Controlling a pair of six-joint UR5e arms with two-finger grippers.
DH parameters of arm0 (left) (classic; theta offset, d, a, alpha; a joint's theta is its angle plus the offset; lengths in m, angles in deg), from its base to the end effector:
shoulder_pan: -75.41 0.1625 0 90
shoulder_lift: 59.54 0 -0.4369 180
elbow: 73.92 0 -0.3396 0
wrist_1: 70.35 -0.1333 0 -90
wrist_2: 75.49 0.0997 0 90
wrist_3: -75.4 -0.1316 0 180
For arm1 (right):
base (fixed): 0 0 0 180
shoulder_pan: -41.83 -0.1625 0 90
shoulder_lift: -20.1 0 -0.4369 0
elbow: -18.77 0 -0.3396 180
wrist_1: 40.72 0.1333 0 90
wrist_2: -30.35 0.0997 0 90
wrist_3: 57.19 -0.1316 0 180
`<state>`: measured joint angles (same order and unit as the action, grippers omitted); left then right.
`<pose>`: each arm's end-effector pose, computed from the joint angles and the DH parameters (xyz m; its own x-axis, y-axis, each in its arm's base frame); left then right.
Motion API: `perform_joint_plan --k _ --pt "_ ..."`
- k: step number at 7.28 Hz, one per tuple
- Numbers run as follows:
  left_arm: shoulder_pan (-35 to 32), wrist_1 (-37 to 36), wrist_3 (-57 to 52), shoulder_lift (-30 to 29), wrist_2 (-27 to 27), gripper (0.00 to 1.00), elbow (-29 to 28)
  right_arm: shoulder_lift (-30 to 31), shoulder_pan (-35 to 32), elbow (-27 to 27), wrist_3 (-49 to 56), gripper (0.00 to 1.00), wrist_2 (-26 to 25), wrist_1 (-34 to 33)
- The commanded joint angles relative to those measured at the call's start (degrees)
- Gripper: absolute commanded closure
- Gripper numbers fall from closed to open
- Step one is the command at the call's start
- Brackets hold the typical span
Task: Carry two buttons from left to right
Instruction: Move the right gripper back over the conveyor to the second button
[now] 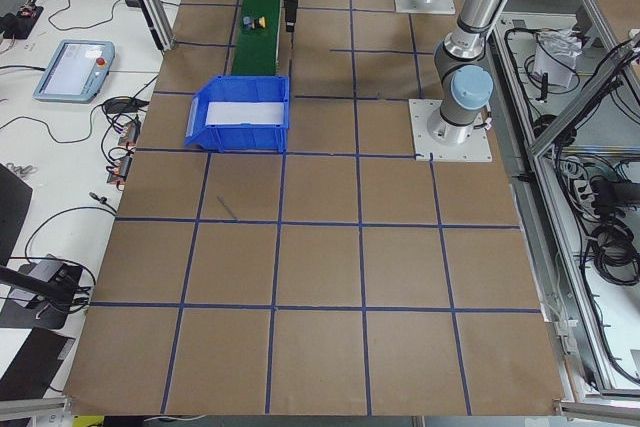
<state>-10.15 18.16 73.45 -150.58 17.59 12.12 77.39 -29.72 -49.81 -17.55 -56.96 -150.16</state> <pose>-0.0905 -0.4650 0.4933 -0.9973 -0.0476 -0.0562 -0.0433 0.9962 -0.0750 -0.0849 -0.6953 0.3476 -0.9312 -0.3605 0.0547 -0.3646 0.9208 -0.1388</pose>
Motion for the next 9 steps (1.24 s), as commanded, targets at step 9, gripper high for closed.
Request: perform_joint_plan --k 9 --pt "0.39 0.0 -0.24 -0.01 -0.18 0.0 -0.08 -3.41 -23.36 -2.17 -35.34 0.22 4.93 1.08"
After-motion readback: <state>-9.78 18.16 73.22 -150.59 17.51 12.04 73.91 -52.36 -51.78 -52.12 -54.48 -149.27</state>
